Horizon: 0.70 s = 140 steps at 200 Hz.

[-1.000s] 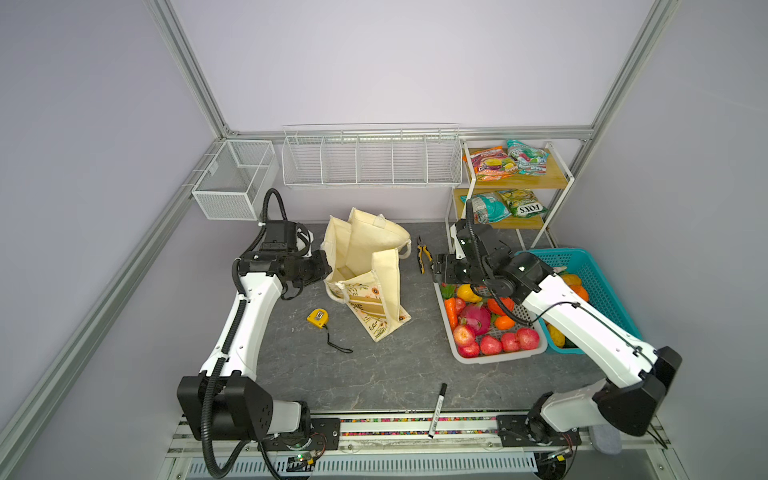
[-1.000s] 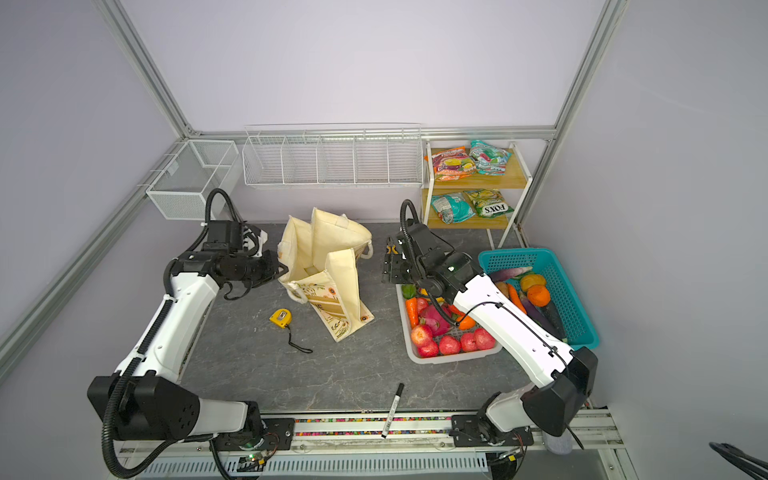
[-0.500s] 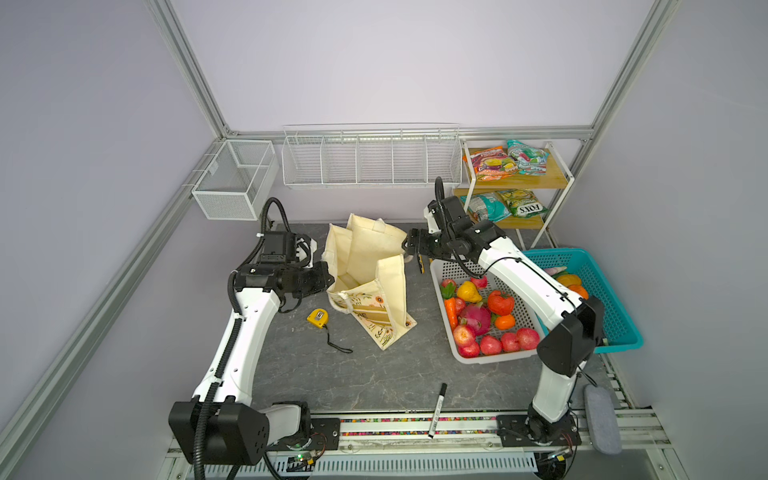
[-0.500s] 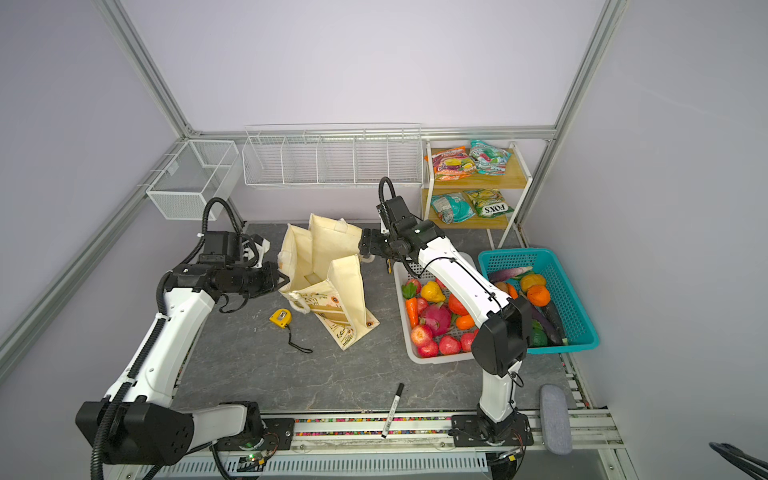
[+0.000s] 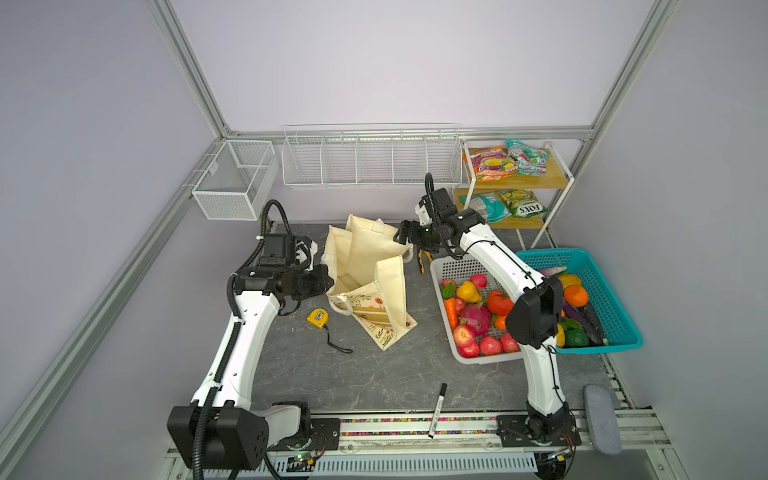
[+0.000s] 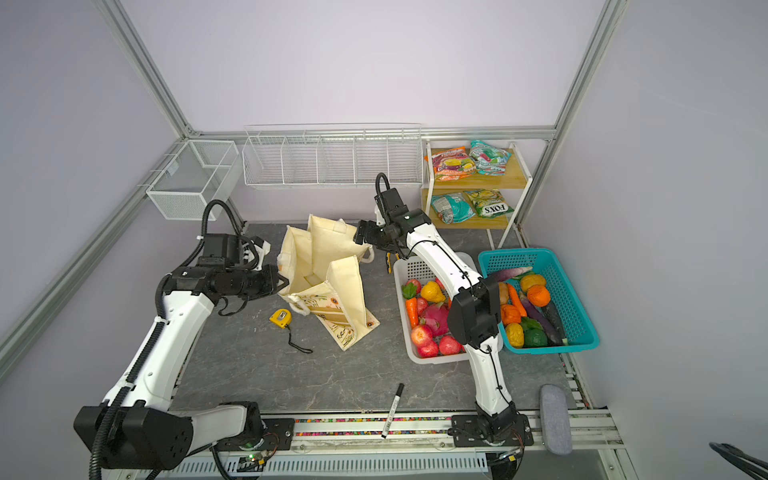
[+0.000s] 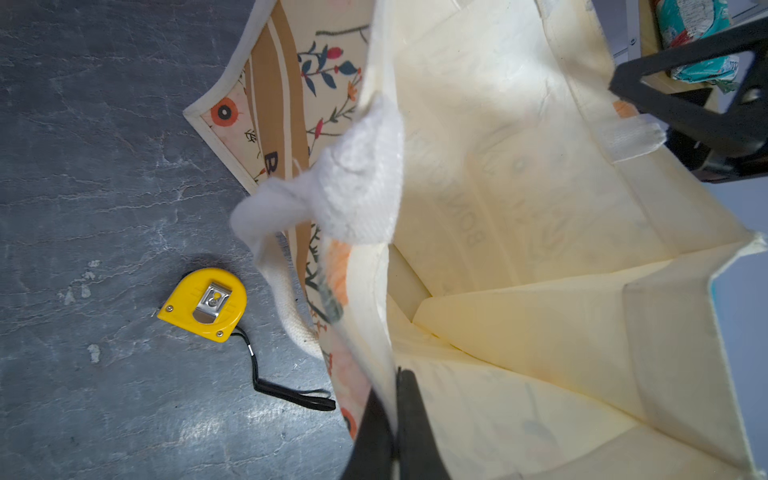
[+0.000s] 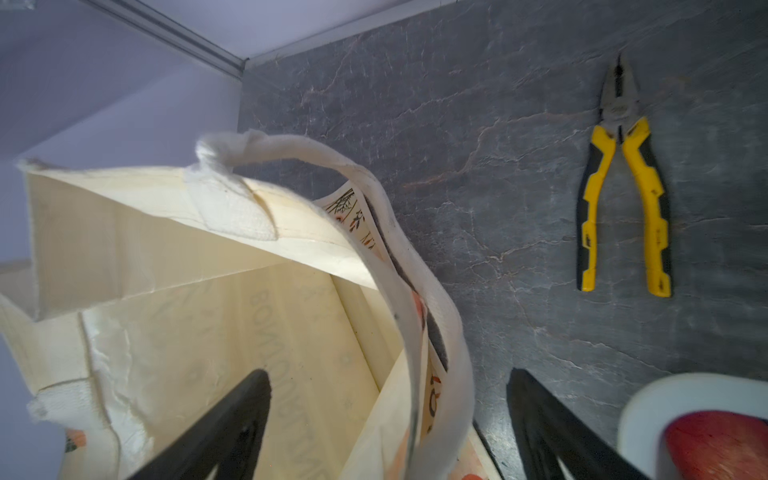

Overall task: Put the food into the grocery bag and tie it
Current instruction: 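Grasp the bag's opposite rim with the right gripper and lift it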

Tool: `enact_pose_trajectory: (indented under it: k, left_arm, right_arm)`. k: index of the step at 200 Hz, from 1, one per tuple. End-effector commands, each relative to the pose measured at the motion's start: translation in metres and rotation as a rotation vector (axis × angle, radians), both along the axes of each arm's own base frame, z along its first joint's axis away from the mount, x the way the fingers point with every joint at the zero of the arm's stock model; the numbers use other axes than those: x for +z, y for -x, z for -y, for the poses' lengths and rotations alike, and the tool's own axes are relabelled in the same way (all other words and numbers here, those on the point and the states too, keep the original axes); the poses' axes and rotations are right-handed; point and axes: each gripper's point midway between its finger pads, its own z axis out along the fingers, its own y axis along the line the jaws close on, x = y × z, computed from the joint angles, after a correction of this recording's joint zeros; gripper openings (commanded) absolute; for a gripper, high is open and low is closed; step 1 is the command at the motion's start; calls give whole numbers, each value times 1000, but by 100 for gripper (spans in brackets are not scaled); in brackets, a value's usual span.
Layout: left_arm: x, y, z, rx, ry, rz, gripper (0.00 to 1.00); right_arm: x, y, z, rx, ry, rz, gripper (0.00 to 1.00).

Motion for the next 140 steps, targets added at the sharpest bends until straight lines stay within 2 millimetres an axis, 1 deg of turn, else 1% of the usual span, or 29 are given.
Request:
enact_pose_trajectory:
  k: [1,15,30,42,45,48,57,61,70,80,84,92,101,111,125,140]
  left_arm:
    - [-5,12,-1,-28,-25,-25,0]
    - [-6,12,-1,-24,-30,-24,0]
    - [-4,11,-3,-19,-34,-18,0]
    - [0,11,-4,-11,-38,-6,0]
    - [1,11,-5,-7,-41,-3,0]
    - [3,11,-5,-4,-42,1,0]
    - [9,10,-7,8,-47,19,0]
    - [13,10,-8,15,-49,28,0]
    - [21,10,-11,33,-56,52,0]
    - [33,10,-14,53,-62,84,0]
    - [38,10,-16,65,-66,98,0]
    - [48,10,-19,86,-71,132,0]
    - [59,11,-24,115,-84,162,0]
    - [70,15,-30,137,-102,182,0]
    - [79,19,-39,171,-142,187,0]
    - [79,24,-49,201,-192,168,0]
  right_arm:
    - [5,11,-12,41,-46,-51,86]
    - [2,14,-17,59,-42,-67,79]
    - [0,18,-17,77,-22,-79,68]
    - [2,20,-14,77,-4,-72,50]
    - [4,20,-13,77,-1,-65,44]
    - [2,24,-8,76,17,-82,38]
    - [8,28,-2,76,43,-66,21]
    - [13,30,1,75,57,-54,16]
    - [27,34,11,68,96,-12,8]
    - [44,41,24,59,159,46,7]
    - [54,45,29,52,184,81,7]
    - [69,53,41,37,243,133,7]
    - [88,64,54,21,298,195,7]
    - [103,78,68,0,360,250,7]
    - [116,97,88,-32,440,310,7]
    - [119,118,110,-71,500,334,7]
